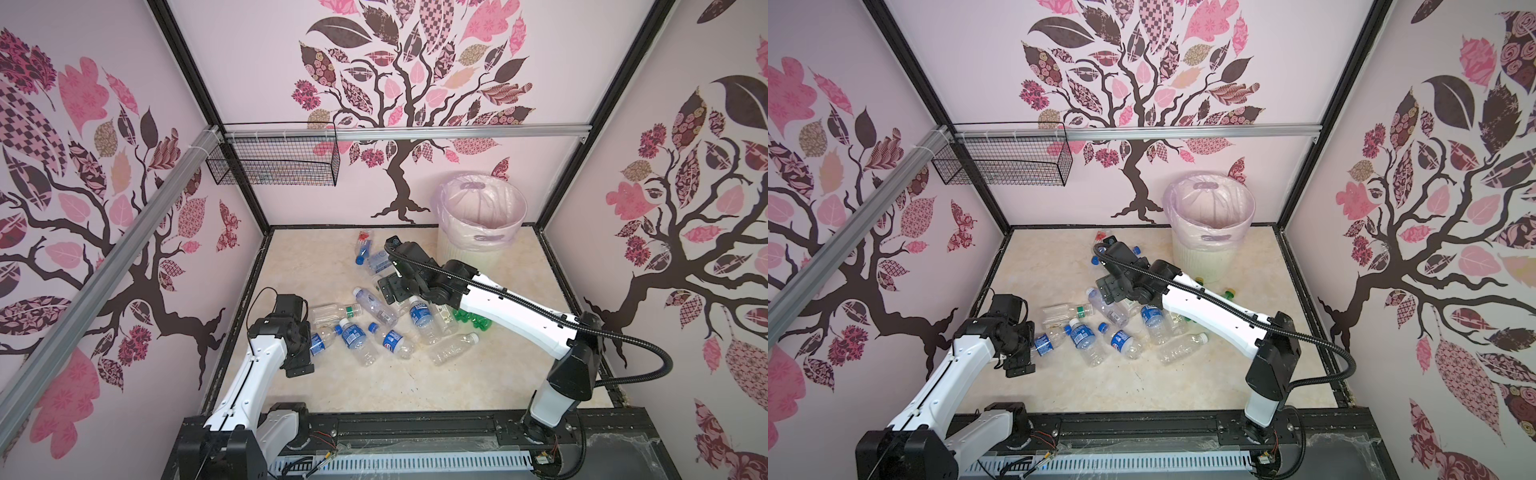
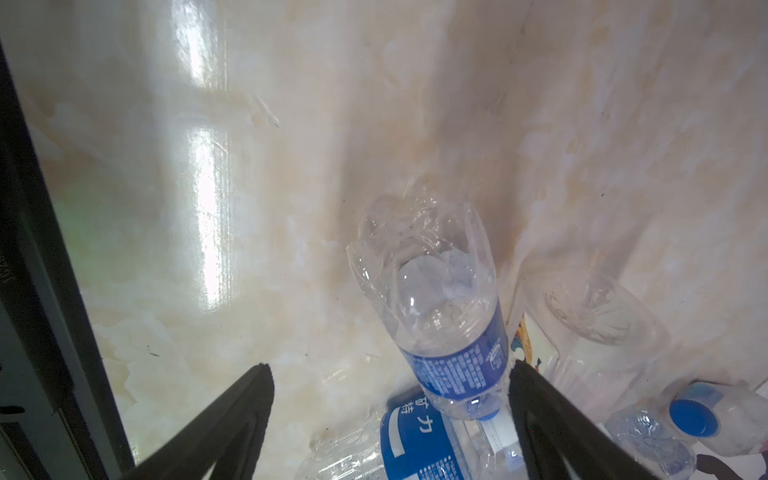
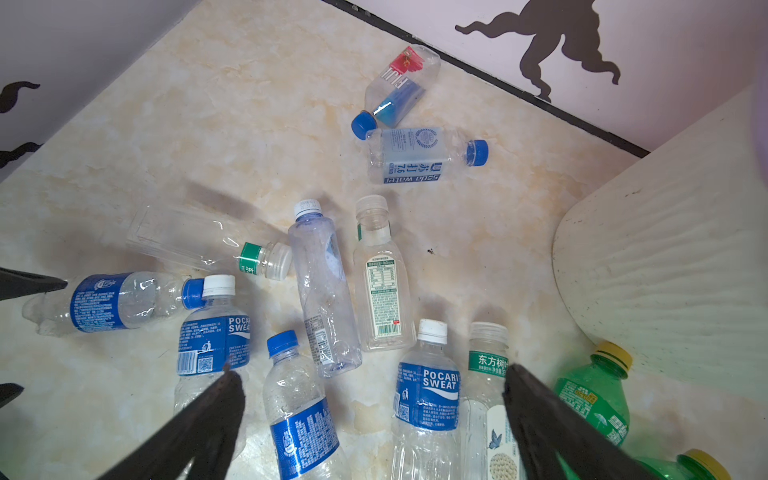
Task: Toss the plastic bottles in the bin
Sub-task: 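Lower the left gripper onto a clear bottle and close on it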
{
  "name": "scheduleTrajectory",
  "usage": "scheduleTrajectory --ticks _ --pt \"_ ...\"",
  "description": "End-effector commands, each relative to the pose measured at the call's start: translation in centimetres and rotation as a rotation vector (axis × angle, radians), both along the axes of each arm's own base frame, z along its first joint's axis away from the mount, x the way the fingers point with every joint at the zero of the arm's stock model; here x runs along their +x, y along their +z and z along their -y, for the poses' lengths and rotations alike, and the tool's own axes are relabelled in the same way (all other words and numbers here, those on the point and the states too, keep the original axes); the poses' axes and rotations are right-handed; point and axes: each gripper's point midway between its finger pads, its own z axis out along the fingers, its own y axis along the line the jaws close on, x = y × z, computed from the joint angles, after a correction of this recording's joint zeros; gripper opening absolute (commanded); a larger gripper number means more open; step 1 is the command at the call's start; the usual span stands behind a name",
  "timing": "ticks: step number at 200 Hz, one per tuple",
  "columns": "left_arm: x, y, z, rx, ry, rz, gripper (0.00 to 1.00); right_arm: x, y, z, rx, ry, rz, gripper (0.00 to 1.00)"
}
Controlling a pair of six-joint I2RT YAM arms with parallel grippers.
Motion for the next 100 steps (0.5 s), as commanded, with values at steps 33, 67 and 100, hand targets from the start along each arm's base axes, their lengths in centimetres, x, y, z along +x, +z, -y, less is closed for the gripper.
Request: scheduleTrajectory --ticks 33,67,100 --pt "2.9 -1.5 -0.7 -0.011 0.037 0.040 0.91 -0.8 2.2 -0.4 0.071 0.028 0.008 1.00" --pt "3.2 -2.3 -0.9 -0.009 0.053 0.015 0.83 -0.9 2.1 -0.2 0.068 0.024 0.009 0.99" --pt "2.9 -3.1 -1.1 0.002 0.054 -0.014 0.82 -0.9 1.8 0.1 0.068 0.022 0.018 0.99"
